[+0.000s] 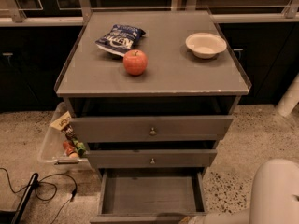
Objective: Close bottom drawer
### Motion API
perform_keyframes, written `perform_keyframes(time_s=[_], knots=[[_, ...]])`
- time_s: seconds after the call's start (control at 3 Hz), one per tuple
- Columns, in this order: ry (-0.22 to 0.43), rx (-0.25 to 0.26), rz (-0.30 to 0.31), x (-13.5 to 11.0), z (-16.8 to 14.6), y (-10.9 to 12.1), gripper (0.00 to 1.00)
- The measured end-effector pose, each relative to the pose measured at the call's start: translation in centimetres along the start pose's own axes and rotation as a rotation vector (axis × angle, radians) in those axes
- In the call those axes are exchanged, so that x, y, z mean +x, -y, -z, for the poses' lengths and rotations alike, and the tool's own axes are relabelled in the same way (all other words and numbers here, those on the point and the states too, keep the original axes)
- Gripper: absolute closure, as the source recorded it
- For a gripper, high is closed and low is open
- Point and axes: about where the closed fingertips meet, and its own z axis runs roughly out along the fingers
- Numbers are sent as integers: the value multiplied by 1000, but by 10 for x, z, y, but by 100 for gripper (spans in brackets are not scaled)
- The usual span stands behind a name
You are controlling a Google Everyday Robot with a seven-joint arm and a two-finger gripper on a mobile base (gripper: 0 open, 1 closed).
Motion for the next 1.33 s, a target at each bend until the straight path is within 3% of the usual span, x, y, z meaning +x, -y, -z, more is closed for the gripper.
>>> perform_keyframes(time_s=[0.33, 0.67, 1.0, 1.33], knots=[[14, 21, 26, 0, -5, 16, 2], [14, 21, 26, 1, -5, 14, 21], [33, 54, 41, -3, -4, 43, 44], [110, 64, 85, -18, -18, 74, 67]])
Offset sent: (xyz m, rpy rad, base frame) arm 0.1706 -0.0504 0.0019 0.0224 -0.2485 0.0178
